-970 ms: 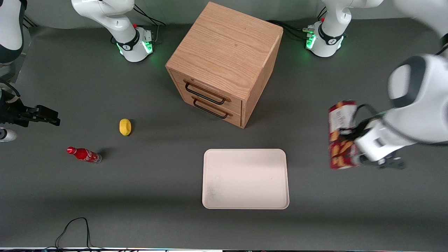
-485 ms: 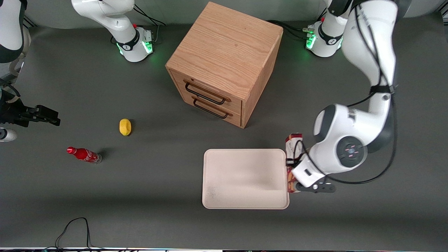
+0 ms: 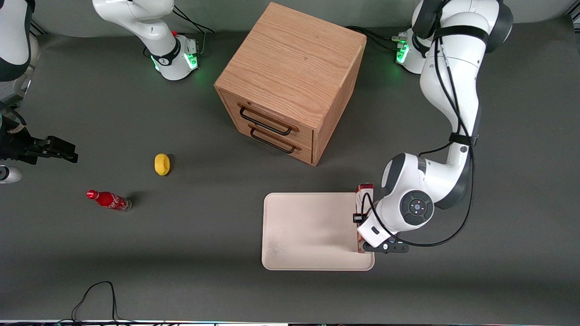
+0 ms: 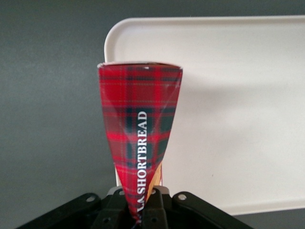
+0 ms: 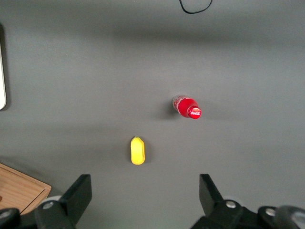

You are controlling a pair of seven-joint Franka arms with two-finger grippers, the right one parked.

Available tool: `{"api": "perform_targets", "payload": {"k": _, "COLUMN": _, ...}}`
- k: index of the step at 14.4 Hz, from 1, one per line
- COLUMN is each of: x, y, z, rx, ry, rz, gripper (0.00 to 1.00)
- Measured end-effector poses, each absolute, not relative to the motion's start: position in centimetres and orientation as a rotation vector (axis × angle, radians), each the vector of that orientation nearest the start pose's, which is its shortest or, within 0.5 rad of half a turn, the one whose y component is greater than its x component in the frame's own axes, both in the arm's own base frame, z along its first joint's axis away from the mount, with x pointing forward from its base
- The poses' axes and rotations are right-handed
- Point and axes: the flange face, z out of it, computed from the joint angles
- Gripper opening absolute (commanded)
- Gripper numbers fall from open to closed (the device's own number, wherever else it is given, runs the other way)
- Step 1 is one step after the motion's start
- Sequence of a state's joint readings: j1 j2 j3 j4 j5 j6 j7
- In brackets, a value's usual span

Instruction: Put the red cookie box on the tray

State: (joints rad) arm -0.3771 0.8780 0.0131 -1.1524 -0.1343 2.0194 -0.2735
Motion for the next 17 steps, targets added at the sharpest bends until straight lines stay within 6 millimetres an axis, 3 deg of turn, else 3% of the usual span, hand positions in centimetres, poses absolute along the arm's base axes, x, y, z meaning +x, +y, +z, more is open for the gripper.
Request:
{"api": "perform_targets", "payload": {"k": 2, "x": 71.1, "y": -28.7, "z": 25.7, "rx": -3.247, "ry": 0.063, "rz": 0.035, "gripper": 0.00}}
{"api": "perform_targets", "payload": {"k": 3, "x": 71.2, "y": -28.8, "z": 25.0, "rx": -3.248, "ry": 0.064, "rz": 0.020, "gripper": 0.56}}
{"api": "perform_targets", "payload": {"k": 4, "x": 71.2, "y": -28.9, "z": 24.5, "rx": -3.248, "ry": 0.064, "rz": 0.011, "gripper": 1.00}}
{"api": "perform_targets", "payload": {"k": 7, "x": 71.0, "y": -29.4, "z": 24.1, "rx": -3.246, "ry": 0.075, "rz": 0.011, "gripper": 1.00}}
{"api": "perform_targets", "payload": {"k": 9, "x": 71.3, "y": -29.7, "z": 25.9, "rx": -3.254, "ry": 0.084, "rz": -0.030, "gripper": 1.00}}
{"api": "perform_targets", "payload": {"k": 11, "x": 71.5, "y": -28.8, "z": 30.5, "rx": -3.249, "ry": 0.078, "rz": -0.062, "gripper": 1.00}}
{"api": "perform_targets", "payload": {"k": 13, "x": 70.7, "y": -26.0, "z": 36.6, "rx": -3.237, "ry": 0.042, "rz": -0.029, "gripper": 1.00}}
{"api": "perform_targets", "payload": {"k": 15, "x": 68.9, "y": -21.9, "z": 41.4, "rx": -3.219, "ry": -0.019, "rz": 0.037, "gripper": 1.00}}
{"api": "perform_targets", "payload": {"k": 17, "x": 66.7, "y": -16.8, "z": 45.0, "rx": -3.196, "ry": -0.101, "rz": 0.070, "gripper": 1.00}}
